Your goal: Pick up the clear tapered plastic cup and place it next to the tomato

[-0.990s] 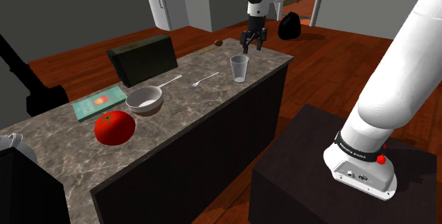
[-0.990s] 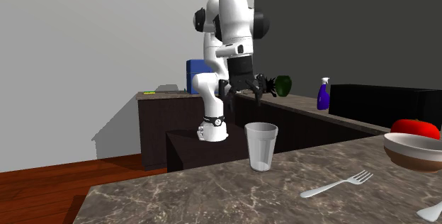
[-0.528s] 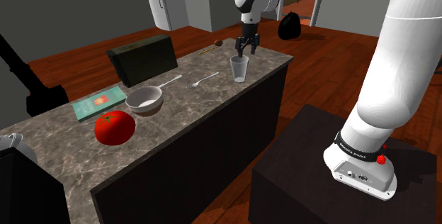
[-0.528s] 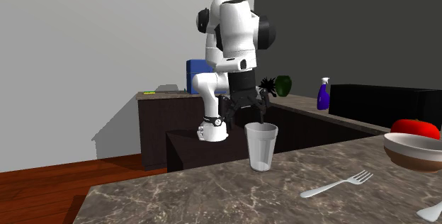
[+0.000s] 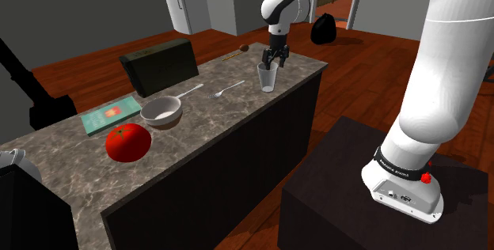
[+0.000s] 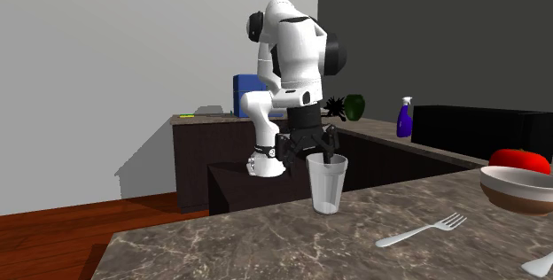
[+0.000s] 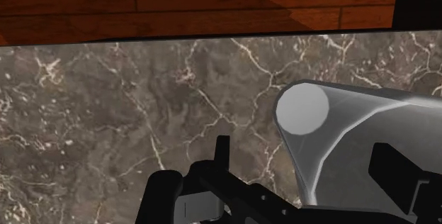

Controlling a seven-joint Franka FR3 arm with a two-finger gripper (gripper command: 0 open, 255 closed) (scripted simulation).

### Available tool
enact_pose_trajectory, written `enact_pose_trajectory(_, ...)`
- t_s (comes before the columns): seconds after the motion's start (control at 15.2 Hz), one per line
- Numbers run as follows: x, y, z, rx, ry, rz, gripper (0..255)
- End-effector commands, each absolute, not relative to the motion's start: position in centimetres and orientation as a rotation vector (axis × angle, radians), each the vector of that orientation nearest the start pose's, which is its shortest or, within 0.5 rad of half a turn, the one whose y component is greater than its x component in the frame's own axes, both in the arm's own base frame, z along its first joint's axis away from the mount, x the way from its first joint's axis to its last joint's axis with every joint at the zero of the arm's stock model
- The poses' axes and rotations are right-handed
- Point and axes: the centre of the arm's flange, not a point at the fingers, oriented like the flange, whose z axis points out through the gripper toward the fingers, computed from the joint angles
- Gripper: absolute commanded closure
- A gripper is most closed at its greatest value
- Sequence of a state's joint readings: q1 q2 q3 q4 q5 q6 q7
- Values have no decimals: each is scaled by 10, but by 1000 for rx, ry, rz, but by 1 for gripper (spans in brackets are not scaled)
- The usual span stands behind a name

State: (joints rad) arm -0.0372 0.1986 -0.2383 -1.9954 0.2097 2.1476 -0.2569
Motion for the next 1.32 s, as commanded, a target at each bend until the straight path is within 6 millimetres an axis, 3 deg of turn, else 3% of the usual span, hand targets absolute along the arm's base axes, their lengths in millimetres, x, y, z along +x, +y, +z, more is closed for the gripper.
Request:
enact_pose_trajectory(0.0, 568, -147, 361, -3003, 200, 5, 0)
enact_pose_trajectory(0.26, 568, -147, 361, -3003, 200, 5, 0)
enact_pose_trajectory(0.33, 568, -147, 361, -3003, 200, 5, 255)
enact_pose_trajectory(0.92, 568, -147, 361, -3003, 200, 5, 255)
enact_pose_trajectory(1.25, 568, -147, 388, -3003, 200, 5, 255)
